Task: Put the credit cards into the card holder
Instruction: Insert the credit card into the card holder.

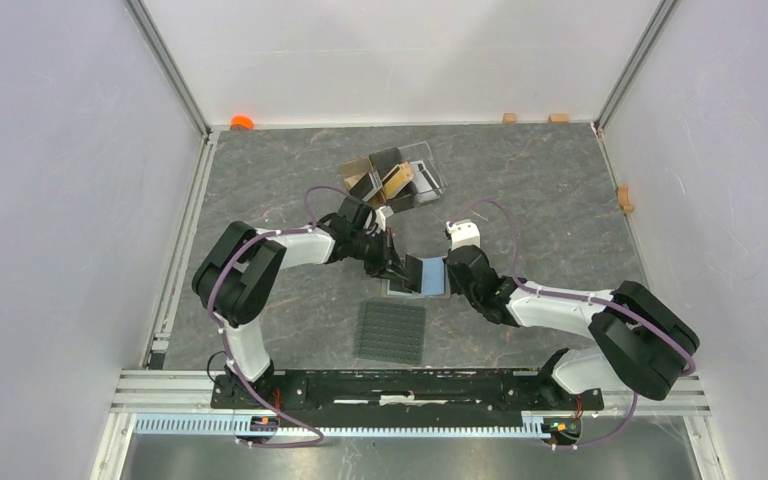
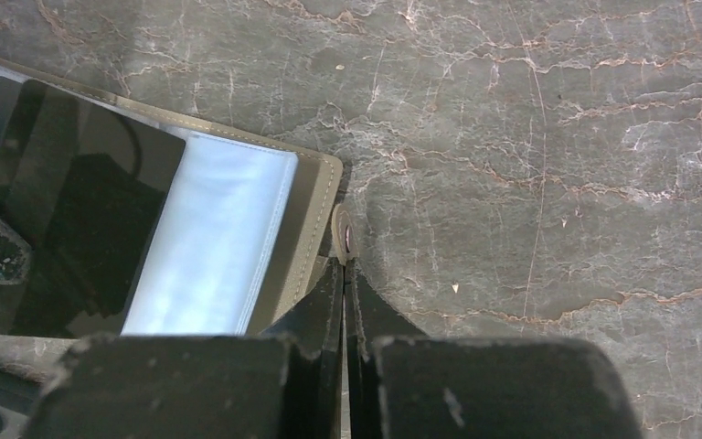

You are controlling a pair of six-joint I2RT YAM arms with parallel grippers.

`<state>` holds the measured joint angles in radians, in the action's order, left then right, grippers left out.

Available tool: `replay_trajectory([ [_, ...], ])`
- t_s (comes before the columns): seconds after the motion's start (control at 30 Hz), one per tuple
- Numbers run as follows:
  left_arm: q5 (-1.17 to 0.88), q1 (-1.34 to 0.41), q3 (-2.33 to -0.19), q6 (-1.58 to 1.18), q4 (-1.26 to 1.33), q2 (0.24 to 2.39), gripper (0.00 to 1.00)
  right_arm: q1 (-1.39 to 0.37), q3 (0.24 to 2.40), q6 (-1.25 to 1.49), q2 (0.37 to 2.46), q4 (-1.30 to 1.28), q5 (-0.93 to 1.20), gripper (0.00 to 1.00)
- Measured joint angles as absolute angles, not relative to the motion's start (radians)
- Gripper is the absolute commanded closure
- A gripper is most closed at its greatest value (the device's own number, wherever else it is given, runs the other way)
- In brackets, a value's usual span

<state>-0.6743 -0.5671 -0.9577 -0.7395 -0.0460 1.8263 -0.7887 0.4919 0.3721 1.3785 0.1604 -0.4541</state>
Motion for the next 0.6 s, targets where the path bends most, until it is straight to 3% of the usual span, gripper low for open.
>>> replay_trajectory([
  [0.6,-0.703,-0.556,-0.923,-0.788,-0.006,1.859,0.98,-0.785,0.492,0.371,1.407,0.160,-0.456,1.00],
])
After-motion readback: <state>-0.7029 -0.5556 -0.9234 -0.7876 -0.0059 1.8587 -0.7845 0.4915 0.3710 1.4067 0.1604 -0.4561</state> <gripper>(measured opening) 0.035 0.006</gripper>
